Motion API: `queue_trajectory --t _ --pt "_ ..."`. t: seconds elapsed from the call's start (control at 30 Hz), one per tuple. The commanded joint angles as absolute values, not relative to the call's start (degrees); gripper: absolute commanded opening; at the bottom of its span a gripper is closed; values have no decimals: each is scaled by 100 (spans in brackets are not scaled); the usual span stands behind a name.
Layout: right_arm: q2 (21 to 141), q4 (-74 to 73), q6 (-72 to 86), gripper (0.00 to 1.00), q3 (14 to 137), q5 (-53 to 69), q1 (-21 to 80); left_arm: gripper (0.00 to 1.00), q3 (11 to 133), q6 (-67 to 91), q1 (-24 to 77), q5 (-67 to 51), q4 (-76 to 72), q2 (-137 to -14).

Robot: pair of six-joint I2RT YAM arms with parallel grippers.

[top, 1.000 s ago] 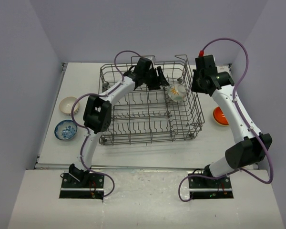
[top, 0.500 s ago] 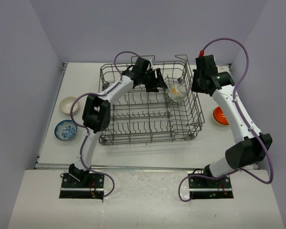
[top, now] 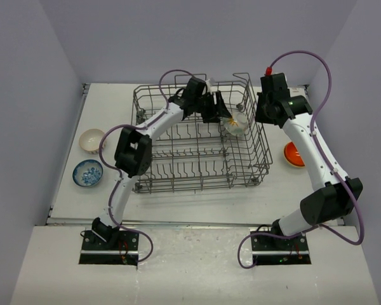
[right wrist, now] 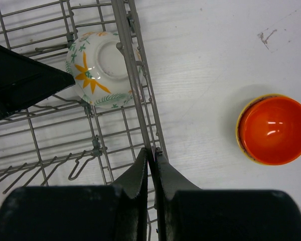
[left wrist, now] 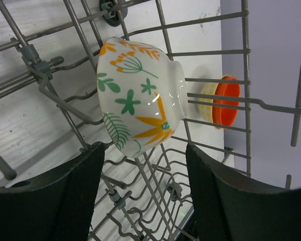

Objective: Unload the bowls from the dish rack

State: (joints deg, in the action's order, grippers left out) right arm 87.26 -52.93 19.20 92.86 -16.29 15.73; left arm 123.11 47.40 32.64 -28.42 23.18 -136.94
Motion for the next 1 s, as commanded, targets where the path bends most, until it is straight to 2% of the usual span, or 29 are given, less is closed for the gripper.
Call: queue_trajectory --t 0.0,0.27,0.47,0.63,0.67,0.8,0.9,0.97 --pt "8833 -5185 2065 0 9211 -1415 1573 67 12647 4895 3322 -3059 2215 -13939" --pt "8780 -5168 2092 0 9167 -1380 1573 68 12736 5053 3366 -3058 2145 -14141" --pt "8771 -5150 2066 0 9088 -1371 1573 68 12243 5440 3436 -3471 793 -13993" --pt "8798 -5159 2048 0 9167 -1389 1573 65 12129 5748 3454 -3665 343 -13966" --pt "8789 -5150 2048 0 9176 -1380 1573 63 12129 5783 3454 -3709 256 -13983" --pt "8833 -5142 2030 0 9184 -1354 1573 44 12015 5923 3454 -3771 115 -13905" --pt "8851 -5133 2030 0 9176 -1319 1573 38 11848 6046 3454 -3814 -237 -13790" --pt "8833 -5124 2030 0 9176 -1310 1573 38 11813 6213 3454 -3884 -421 -13816"
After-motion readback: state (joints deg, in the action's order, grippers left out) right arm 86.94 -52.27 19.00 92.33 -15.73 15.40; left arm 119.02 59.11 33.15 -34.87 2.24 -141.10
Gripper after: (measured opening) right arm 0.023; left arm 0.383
